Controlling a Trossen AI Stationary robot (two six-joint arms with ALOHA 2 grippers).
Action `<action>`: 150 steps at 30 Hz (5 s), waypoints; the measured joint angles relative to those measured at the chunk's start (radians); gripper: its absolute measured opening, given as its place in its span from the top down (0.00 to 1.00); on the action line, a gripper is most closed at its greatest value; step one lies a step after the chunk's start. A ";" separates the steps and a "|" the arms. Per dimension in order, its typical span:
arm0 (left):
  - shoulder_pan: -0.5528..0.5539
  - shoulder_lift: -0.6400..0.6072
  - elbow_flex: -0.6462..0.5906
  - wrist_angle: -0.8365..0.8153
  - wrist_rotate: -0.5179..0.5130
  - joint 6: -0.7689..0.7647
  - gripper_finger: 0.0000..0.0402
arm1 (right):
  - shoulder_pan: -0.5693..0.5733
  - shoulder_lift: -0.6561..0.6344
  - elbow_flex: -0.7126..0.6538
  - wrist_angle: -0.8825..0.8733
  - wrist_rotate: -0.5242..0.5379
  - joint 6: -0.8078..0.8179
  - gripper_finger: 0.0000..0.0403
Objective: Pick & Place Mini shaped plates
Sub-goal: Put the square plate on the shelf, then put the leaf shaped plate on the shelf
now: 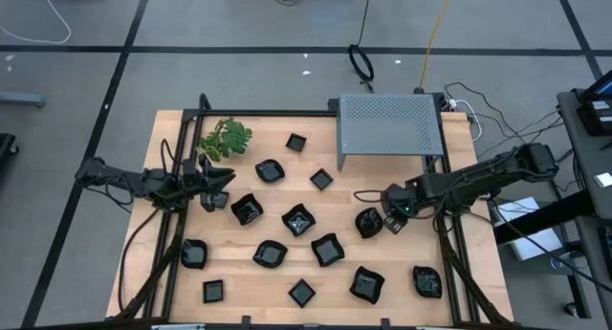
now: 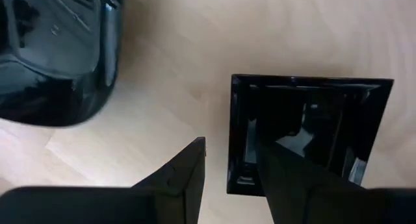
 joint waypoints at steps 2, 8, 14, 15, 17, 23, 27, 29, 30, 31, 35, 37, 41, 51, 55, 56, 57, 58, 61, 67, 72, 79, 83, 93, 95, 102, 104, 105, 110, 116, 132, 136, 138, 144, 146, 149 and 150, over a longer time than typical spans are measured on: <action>0.000 0.000 0.000 0.000 0.000 0.000 0.79 | 0.000 0.000 0.000 -0.001 0.048 -0.030 0.69; 0.000 0.000 0.000 0.000 0.000 0.000 0.79 | 0.000 0.001 -0.001 -0.002 0.163 -0.087 0.69; 0.000 0.000 0.000 0.000 0.000 0.000 0.79 | 0.000 0.001 -0.001 -0.002 0.190 -0.102 0.69; 0.000 0.000 0.000 0.000 0.000 0.000 0.79 | 0.000 0.001 -0.001 -0.003 0.189 -0.102 0.69; 0.000 0.000 0.000 0.000 0.000 0.000 0.79 | 0.000 0.001 -0.001 -0.003 0.190 -0.100 0.69; 0.000 0.000 0.000 0.000 0.000 0.000 0.79 | 0.000 0.001 -0.001 -0.016 0.269 -0.100 0.69; 0.000 0.000 0.000 0.000 0.000 0.000 0.79 | 0.000 0.005 -0.003 -0.035 0.315 -0.103 0.69; 0.000 0.000 0.000 0.000 0.000 0.000 0.79 | 0.000 0.013 -0.015 -0.029 0.316 -0.100 0.69; 0.000 0.000 0.000 0.000 0.000 0.000 0.79 | 0.000 0.021 -0.024 -0.020 0.316 -0.095 0.69; 0.000 0.000 0.000 0.000 0.000 0.000 0.79 | 0.000 0.028 -0.032 -0.006 0.317 -0.088 0.69; 0.000 0.000 0.000 0.000 0.000 0.000 0.79 | 0.000 0.055 -0.057 0.012 0.302 -0.050 0.70; 0.000 0.000 0.000 0.000 0.000 0.000 0.79 | 0.000 0.057 -0.057 0.012 0.299 -0.050 0.73; 0.000 0.000 0.000 0.000 0.000 0.000 0.79 | 0.000 0.057 -0.058 0.015 0.285 -0.055 0.84; 0.000 0.000 0.000 0.000 0.000 0.000 0.79 | 0.027 -0.074 -0.023 -0.007 0.112 -0.135 0.99; 0.000 0.000 0.000 0.000 0.000 0.000 0.79 | 0.059 -0.181 0.047 0.011 0.105 -0.238 1.00; 0.000 0.000 0.000 0.000 0.000 0.000 0.79 | 0.067 -0.204 0.062 0.013 0.094 -0.271 1.00; 0.000 0.000 0.000 0.000 0.000 0.000 0.79 | 0.074 -0.229 0.075 0.012 0.084 -0.305 1.00; 0.000 0.000 0.000 0.000 0.000 0.000 0.79 | 0.083 -0.253 0.088 0.023 0.078 -0.337 1.00; 0.000 0.000 0.000 0.000 0.000 0.000 0.79 | 0.110 -0.313 0.118 0.086 0.070 -0.453 1.00; 0.000 0.000 0.000 0.000 0.000 0.000 0.79 | 0.122 -0.387 0.126 0.272 0.169 -0.599 1.00; 0.000 0.000 0.000 0.000 0.000 0.000 0.79 | 0.050 -0.397 0.145 0.354 0.355 -0.643 1.00; 0.000 0.000 0.000 0.000 0.000 0.000 0.79 | -0.169 -0.369 0.295 0.233 0.498 -0.855 1.00; 0.000 0.000 0.000 0.000 0.000 0.000 0.79 | -0.400 -0.316 0.418 -0.044 0.557 -0.868 1.00; 0.000 0.000 0.000 0.000 0.000 0.000 0.79 | -0.843 -0.123 0.515 -0.257 0.393 -0.831 1.00; 0.000 0.000 0.000 0.000 0.000 0.000 0.79 | -0.871 -0.091 0.515 -0.255 0.398 -0.843 1.00; 0.000 0.000 0.000 0.000 0.000 0.000 0.79 | -0.912 -0.046 0.515 -0.242 0.477 -0.877 1.00; 0.000 0.000 0.000 0.000 0.000 0.000 0.79 | -0.919 -0.044 0.515 -0.241 0.475 -0.890 1.00; 0.000 0.000 0.000 0.000 0.000 0.000 0.79 | -0.921 -0.044 0.515 -0.235 0.475 -0.892 1.00; 0.000 0.000 0.000 0.000 0.000 0.000 0.79 | -0.924 -0.044 0.515 -0.199 0.475 -0.892 0.94; 0.000 0.000 0.000 0.000 0.000 0.000 0.79 | -0.924 -0.044 0.515 -0.179 0.474 -0.894 0.83; 0.000 0.000 0.000 0.000 0.000 0.000 0.79 | -0.796 -0.259 0.515 -0.172 0.196 -0.888 0.74; 0.000 0.000 0.000 0.000 0.000 0.000 0.79 | -0.695 -0.318 0.515 -0.166 -0.061 -0.799 0.76; 0.000 0.000 0.000 0.000 0.000 0.000 0.79 | -0.619 -0.330 0.515 -0.151 -0.175 -0.744 0.76; 0.000 0.000 0.000 0.000 0.000 0.000 0.79 | -0.313 -0.314 0.460 0.113 -0.308 -0.618 0.76; 0.000 0.000 0.000 0.000 0.000 0.000 0.79 | -0.215 -0.296 0.403 0.244 -0.305 -0.631 0.76; 0.000 0.000 0.000 0.000 0.000 0.000 0.79 | -0.091 -0.256 0.312 0.389 -0.255 -0.648 0.76; 0.000 0.000 0.000 0.000 0.000 0.000 0.79 | -0.060 -0.240 0.286 0.416 -0.240 -0.650 0.76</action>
